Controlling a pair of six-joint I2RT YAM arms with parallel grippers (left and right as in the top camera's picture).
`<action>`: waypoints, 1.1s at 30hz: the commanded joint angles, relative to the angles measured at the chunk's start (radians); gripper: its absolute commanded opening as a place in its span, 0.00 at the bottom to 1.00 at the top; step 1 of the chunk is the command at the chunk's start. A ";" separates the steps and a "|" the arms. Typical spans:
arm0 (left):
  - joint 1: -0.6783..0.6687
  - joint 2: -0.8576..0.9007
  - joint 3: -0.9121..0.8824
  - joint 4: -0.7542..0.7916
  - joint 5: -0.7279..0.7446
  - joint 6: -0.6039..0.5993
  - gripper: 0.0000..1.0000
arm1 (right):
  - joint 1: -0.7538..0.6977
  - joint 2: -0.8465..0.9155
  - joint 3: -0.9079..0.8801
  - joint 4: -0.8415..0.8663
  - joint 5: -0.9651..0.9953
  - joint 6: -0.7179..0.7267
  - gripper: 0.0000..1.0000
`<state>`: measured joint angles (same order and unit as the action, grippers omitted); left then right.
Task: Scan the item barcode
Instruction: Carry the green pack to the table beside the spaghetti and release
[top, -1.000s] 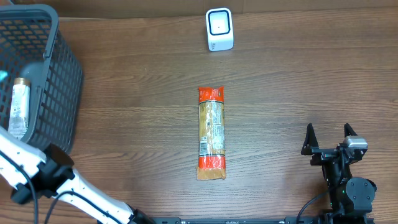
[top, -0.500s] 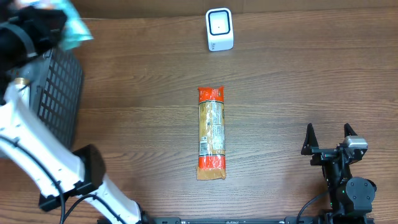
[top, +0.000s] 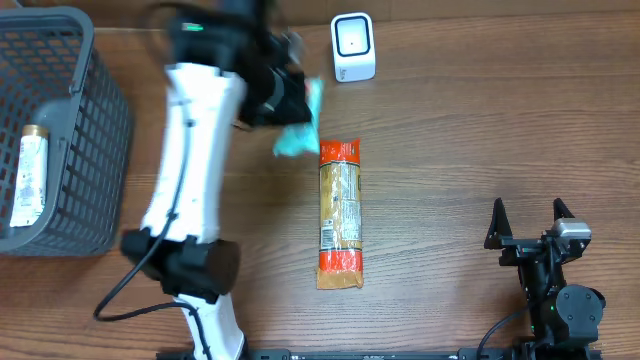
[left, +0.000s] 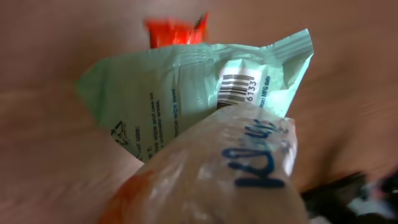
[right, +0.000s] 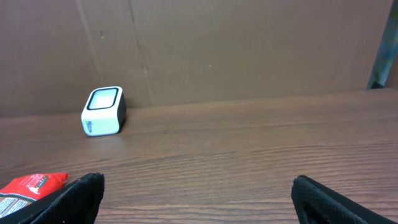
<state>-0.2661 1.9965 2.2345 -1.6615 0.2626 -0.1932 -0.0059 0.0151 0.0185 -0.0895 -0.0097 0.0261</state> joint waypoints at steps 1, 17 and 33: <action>-0.071 -0.016 -0.184 0.055 -0.185 -0.076 0.04 | -0.002 -0.008 -0.010 0.005 0.011 -0.005 1.00; -0.138 -0.016 -0.771 0.442 -0.240 -0.294 0.04 | -0.002 -0.008 -0.010 0.005 0.011 -0.005 1.00; -0.119 -0.016 -0.777 0.463 -0.104 -0.244 1.00 | -0.002 -0.008 -0.010 0.005 0.011 -0.005 1.00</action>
<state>-0.3912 1.9972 1.4292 -1.1870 0.0937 -0.4622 -0.0059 0.0151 0.0185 -0.0895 -0.0097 0.0254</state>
